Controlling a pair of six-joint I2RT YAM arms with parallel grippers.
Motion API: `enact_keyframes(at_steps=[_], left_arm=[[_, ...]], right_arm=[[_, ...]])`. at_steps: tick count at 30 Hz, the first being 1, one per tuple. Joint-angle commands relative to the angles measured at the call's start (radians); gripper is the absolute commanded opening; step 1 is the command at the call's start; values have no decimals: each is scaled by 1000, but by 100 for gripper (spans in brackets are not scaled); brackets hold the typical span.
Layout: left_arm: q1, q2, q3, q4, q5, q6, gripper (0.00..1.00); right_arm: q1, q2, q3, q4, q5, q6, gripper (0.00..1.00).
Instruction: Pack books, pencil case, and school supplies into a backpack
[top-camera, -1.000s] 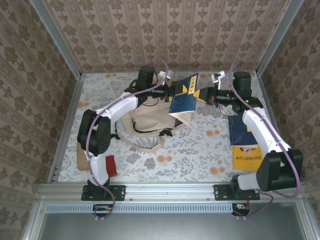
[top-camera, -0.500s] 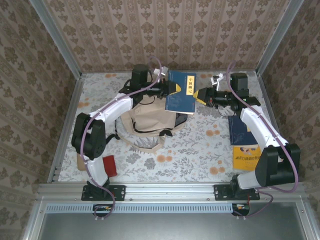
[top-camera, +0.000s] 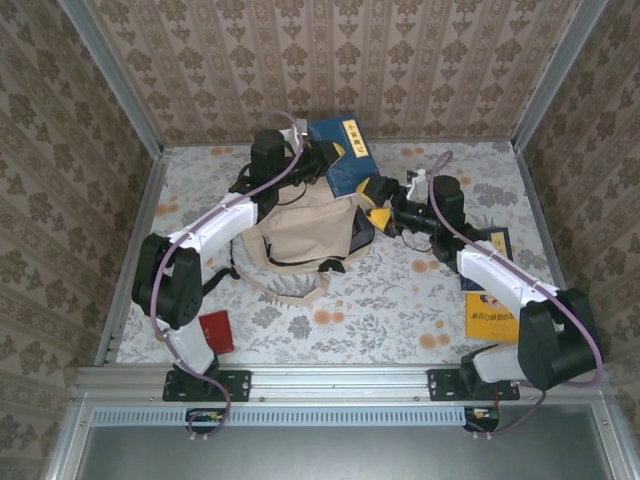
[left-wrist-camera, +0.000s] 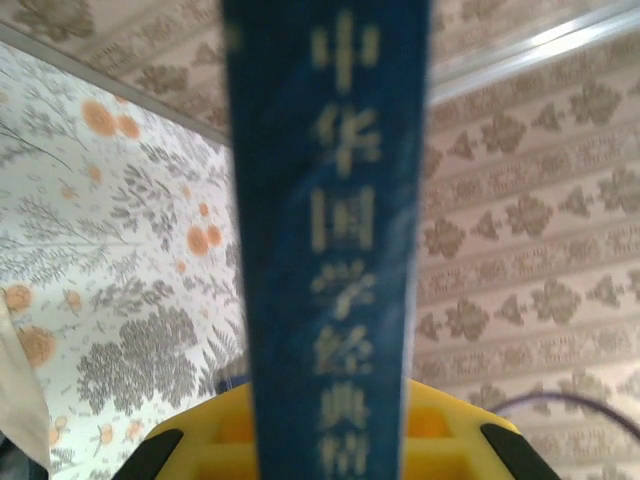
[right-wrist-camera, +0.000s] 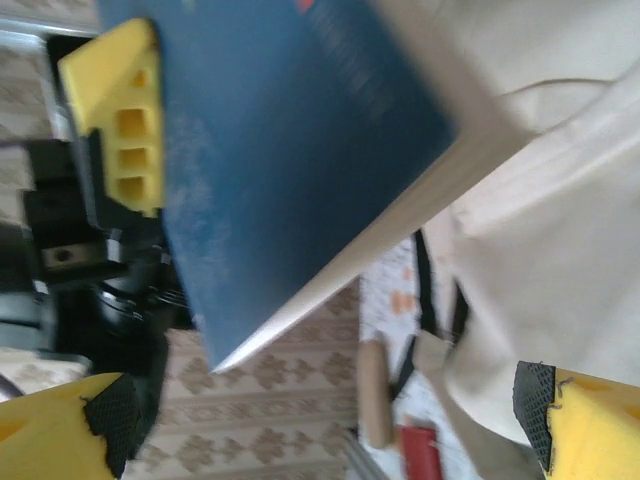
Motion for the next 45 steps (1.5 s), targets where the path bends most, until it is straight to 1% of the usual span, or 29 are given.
enact_keyframes(at_steps=[1, 5, 7, 10, 12, 15, 17, 21, 22, 24, 25, 27, 28, 30, 31, 32, 33, 34, 35, 37, 38, 41, 43, 45], left_arm=[[-26, 9, 15, 138, -105, -89, 7], [-43, 36, 23, 183, -128, -144, 6], [-43, 43, 21, 197, -134, -161, 7], [-40, 53, 14, 211, -136, -174, 7], [-39, 57, 4, 230, -138, -187, 7], [-32, 53, -6, 229, -140, -189, 11], [-24, 44, -18, 223, -138, -186, 17], [-4, 5, -66, 180, -137, -163, 39], [3, -5, -85, 169, -135, -157, 43], [20, -30, -129, 141, -121, -135, 58], [27, -40, -145, 113, -109, -116, 63], [45, -70, -184, 11, -89, -41, 73], [50, -83, -194, -52, -78, 16, 76], [61, -105, -174, -270, -36, 199, 80], [61, -109, -146, -386, -11, 296, 80], [61, -112, -109, -535, -12, 410, 80], [61, -116, -76, -667, -26, 517, 80], [57, -121, -51, -765, -43, 603, 80], [49, -130, -25, -867, -84, 689, 79], [26, -146, 9, -1006, -173, 821, 79], [10, -147, 33, -1067, -225, 872, 79], [-69, -130, 98, -1201, -395, 948, 78], [-125, -105, 125, -1236, -441, 972, 78], [-170, -69, 150, -1262, -452, 986, 76]], right_arm=[[16, 74, 9, 305, 116, 224, 99], [41, 149, 68, 351, 159, 282, 96], [47, 172, 69, 382, 189, 305, 91], [51, 197, 52, 464, 226, 345, 78], [52, 206, 38, 490, 237, 363, 65], [54, 194, 15, 488, 268, 357, 49], [53, 175, -8, 477, 300, 340, 39], [45, 129, -22, 406, 325, 265, 21], [43, 119, -22, 380, 330, 247, 18], [35, 95, -20, 325, 335, 195, 14], [30, 84, -16, 286, 334, 173, 13], [17, 53, -7, 191, 321, 112, 10], [11, 36, -7, 150, 316, 83, 10], [-10, -19, -8, 38, 309, 10, 9], [-19, -41, -10, -11, 306, -21, 8], [-31, -69, -13, -69, 302, -56, 8], [-41, -98, -17, -125, 302, -94, 7], [-52, -123, -20, -174, 304, -126, 7], [-64, -153, -23, -230, 306, -161, 7], [-82, -204, -25, -328, 316, -228, 6], [-91, -231, -24, -383, 327, -257, 6], [-110, -305, -30, -497, 364, -321, 6], [-119, -345, -30, -558, 400, -352, 6], [-128, -379, -30, -613, 430, -373, 6]])
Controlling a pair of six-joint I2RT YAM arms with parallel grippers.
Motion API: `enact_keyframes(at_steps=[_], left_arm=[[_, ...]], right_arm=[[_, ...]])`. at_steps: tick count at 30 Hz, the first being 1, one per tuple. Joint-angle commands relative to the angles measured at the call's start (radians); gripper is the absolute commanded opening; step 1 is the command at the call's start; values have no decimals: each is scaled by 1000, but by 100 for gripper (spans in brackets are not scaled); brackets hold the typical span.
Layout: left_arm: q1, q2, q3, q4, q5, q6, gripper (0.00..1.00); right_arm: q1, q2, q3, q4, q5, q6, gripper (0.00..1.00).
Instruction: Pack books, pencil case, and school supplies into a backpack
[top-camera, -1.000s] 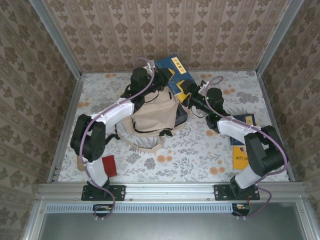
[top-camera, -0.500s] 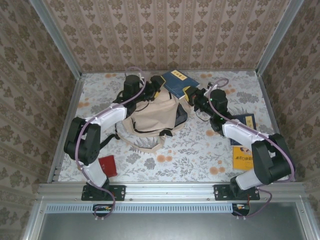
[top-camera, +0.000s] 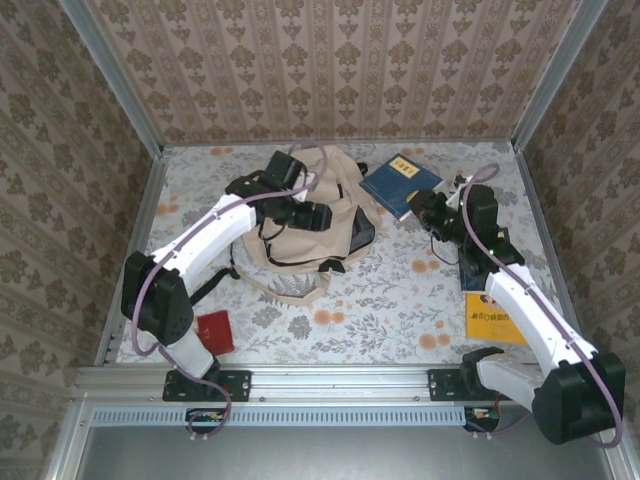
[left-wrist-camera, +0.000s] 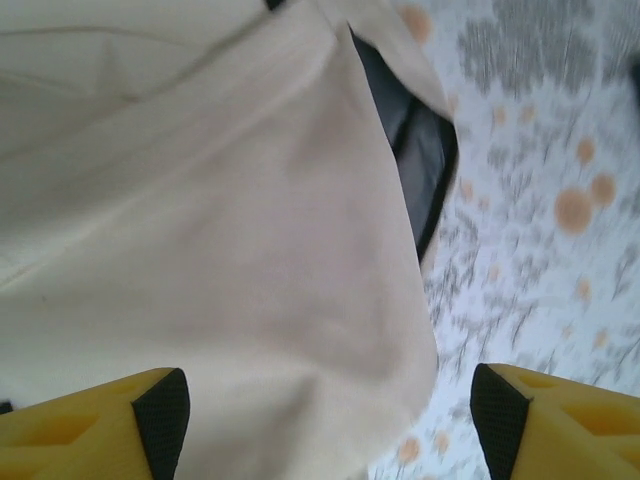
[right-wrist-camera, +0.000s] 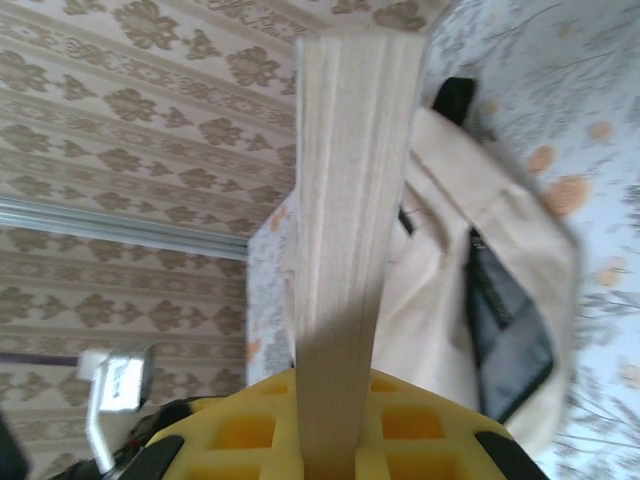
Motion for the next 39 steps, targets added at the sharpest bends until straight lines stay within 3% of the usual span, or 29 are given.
enact_keyframes(at_steps=[1, 6, 13, 16, 22, 27, 32, 39], left_arm=[[-69, 53, 57, -180, -115, 140, 76], [-133, 174, 147, -248, -137, 202, 76], [-144, 324, 283, -288, -84, 255, 78], [-142, 373, 323, -298, -137, 253, 77], [-134, 425, 364, -322, -195, 264, 59], [-121, 405, 400, -295, -162, 262, 21], [-121, 322, 418, -220, -167, 212, 0], [-92, 158, 366, 16, -288, 110, 0]], right_arm=[[-15, -66, -10, -148, 74, -104, 6], [-32, -96, -24, -175, 84, -115, 6], [-38, -95, -43, -168, 80, -104, 6], [-40, -98, -48, -169, 82, -104, 6], [-45, -107, -52, -176, 88, -104, 6], [-46, -107, -57, -177, 84, -101, 6], [-46, -135, -97, -136, 23, -102, 4], [-36, -170, -176, -7, -160, -58, 2]])
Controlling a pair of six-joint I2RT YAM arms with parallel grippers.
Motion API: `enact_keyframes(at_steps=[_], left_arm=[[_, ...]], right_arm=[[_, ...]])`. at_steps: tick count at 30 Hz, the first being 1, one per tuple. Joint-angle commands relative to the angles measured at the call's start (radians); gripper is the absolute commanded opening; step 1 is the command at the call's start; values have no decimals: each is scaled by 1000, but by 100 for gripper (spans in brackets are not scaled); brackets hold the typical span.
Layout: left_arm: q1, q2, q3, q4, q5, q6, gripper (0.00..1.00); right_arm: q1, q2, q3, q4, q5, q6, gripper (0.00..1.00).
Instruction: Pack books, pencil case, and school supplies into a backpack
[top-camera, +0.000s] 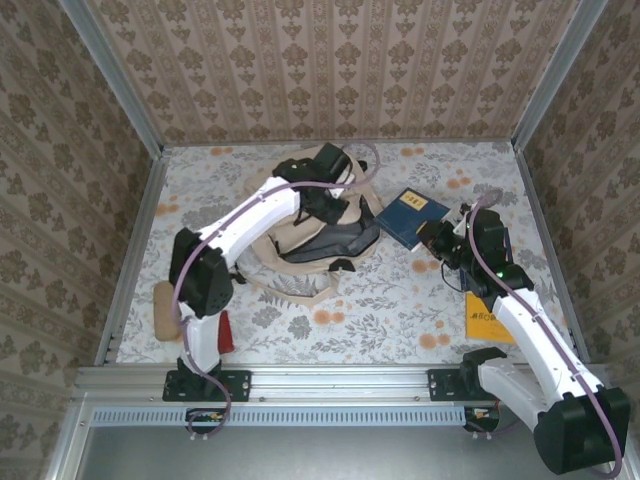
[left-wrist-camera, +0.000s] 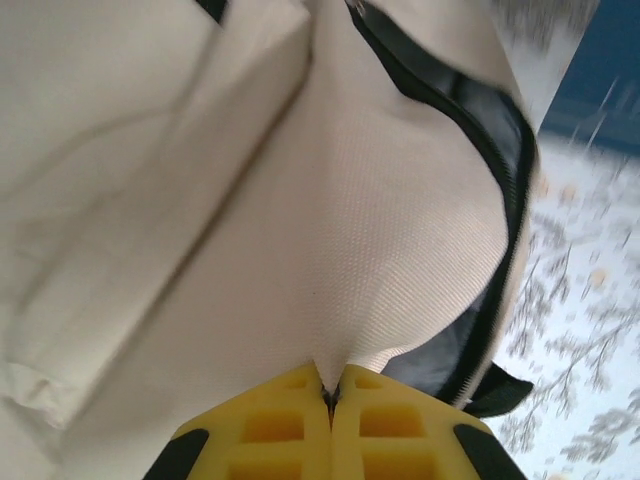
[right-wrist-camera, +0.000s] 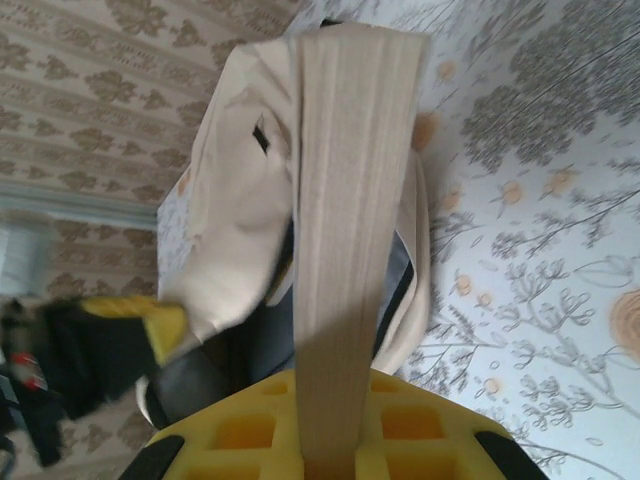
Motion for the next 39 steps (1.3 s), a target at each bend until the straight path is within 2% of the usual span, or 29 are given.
enact_keyframes(at_steps=[1, 5, 13, 17, 23, 28, 33, 37, 38, 39], left_arm=[[18, -119, -13, 202, -45, -74, 0], [21, -133, 2, 299, -33, -90, 0], [22, -87, 52, 292, -3, -112, 0], [23, -94, 51, 297, 1, -122, 0], [42, -110, 57, 287, -12, -183, 0], [61, -138, 30, 292, 11, -206, 0], [72, -158, 18, 288, 16, -221, 0], [84, -171, 7, 292, 22, -229, 0], [89, -173, 5, 293, 26, -233, 0], [92, -176, 3, 295, 30, -236, 0]], right_arm=[[10, -20, -37, 158, -139, 46, 2], [62, -2, -75, 242, -158, 107, 2], [197, 144, -45, 376, -91, 150, 2], [241, 290, 25, 469, -31, 160, 2], [339, 549, 160, 653, 136, 126, 3], [357, 778, 279, 717, 243, 207, 4], [422, 970, 427, 682, 397, 217, 6], [437, 1103, 542, 656, 429, 240, 7], [438, 1129, 568, 647, 430, 247, 9], [438, 1152, 590, 638, 423, 257, 16]])
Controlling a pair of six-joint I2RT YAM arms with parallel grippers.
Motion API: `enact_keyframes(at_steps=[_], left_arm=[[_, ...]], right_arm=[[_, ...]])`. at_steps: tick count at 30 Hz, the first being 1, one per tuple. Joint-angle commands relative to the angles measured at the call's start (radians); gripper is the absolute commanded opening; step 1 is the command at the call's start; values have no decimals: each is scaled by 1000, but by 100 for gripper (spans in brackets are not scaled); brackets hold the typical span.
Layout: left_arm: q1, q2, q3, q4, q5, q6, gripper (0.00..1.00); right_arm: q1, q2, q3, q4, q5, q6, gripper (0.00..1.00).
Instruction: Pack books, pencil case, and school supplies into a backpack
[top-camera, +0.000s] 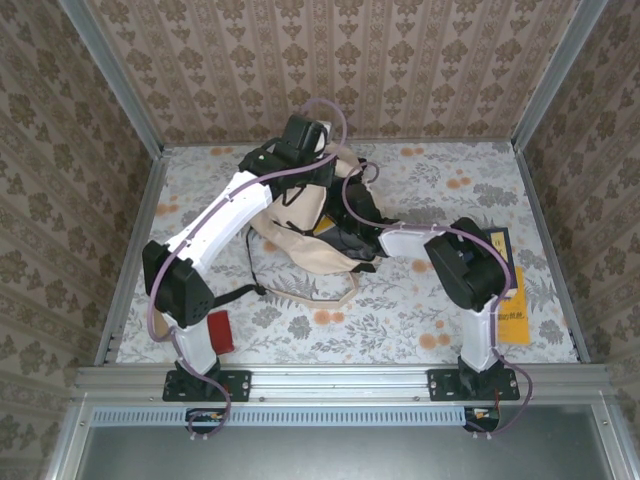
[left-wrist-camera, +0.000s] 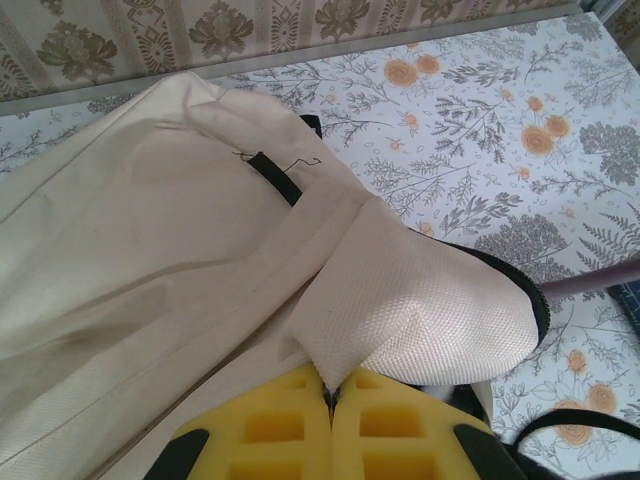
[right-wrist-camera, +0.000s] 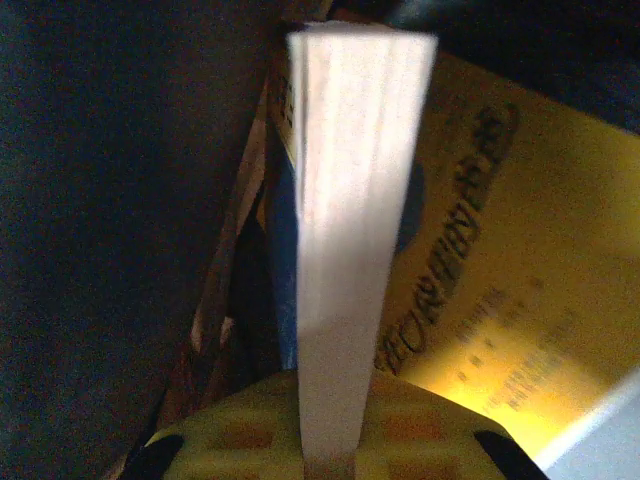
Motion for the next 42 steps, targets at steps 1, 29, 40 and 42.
enact_keyframes(at_steps=[1, 29, 40, 42], left_arm=[[16, -69, -4, 56, 21, -30, 0], [151, -251, -335, 96, 76, -26, 0], [166, -348, -485, 100, 260, -44, 81], [165, -348, -486, 114, 287, -51, 83]], right_arm=[[4, 70, 81, -6, 53, 34, 26], [-292, -763, -288, -903, 84, -422, 80], [-640, -529, -204, -1025, 130, -538, 92], [-676, -463, -183, -1026, 121, -558, 92]])
